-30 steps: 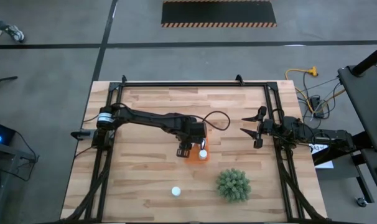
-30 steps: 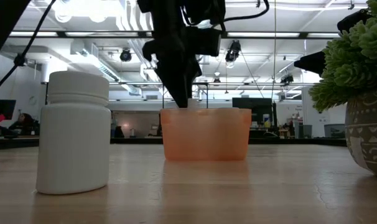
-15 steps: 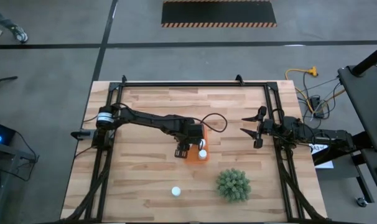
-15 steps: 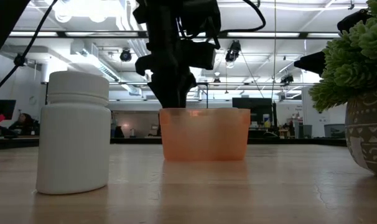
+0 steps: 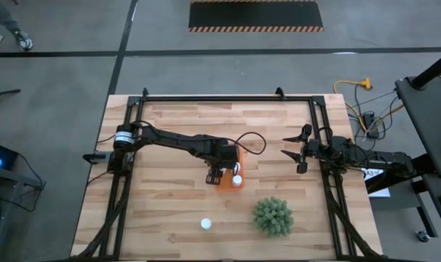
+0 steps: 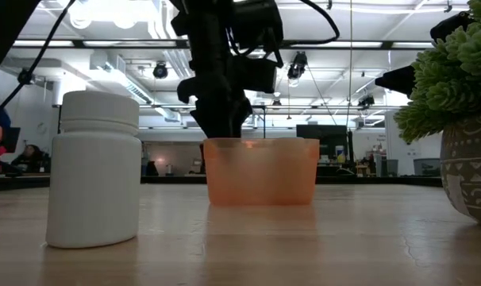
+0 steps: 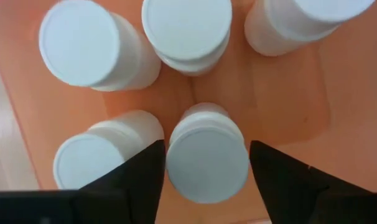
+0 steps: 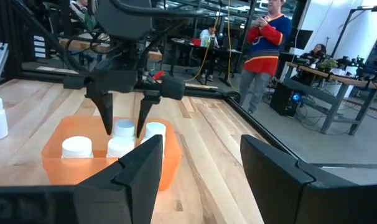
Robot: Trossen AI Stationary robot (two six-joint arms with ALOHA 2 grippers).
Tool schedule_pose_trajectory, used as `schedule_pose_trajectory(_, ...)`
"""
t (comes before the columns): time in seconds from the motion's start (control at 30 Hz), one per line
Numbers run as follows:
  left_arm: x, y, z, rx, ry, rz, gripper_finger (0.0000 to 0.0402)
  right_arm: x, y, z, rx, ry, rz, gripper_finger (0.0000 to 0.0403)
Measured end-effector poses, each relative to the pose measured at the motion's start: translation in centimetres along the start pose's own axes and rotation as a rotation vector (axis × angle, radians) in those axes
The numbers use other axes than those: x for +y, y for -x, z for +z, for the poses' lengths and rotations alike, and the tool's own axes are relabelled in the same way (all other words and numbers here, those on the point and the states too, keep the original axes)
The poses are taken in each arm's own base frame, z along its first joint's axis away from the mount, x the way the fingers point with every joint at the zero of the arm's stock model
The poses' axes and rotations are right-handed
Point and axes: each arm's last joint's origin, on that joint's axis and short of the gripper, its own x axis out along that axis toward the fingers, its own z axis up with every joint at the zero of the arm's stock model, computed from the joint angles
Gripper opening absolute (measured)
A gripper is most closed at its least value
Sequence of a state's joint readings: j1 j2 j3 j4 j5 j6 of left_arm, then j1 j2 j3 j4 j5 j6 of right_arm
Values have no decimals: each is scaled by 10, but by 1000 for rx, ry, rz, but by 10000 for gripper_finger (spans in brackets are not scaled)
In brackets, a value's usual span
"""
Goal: Pick and place pill bottles into a basket
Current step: Put the white pill bottle into the orange bin
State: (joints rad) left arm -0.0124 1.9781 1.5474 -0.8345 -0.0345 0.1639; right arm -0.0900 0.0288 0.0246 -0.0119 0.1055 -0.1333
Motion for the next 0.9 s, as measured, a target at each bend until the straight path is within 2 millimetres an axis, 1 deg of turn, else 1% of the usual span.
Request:
schedule_pose_trajectory(0.2,0,2,2,-11,2,2,220,0,0,0,0,0,0,206)
schedule_pose_trajectory(0.6,-1,26,2,-71,49,7,221,0,0,0,0,0,0,206)
schedule_pose_trajectory(0.7,-5,29,3,-82,41,6,221,0,0,0,0,-1,0,206)
schedule_pose_trajectory(0.9,-21,40,8,-125,5,-5,221,0,0,0,0,0,0,206)
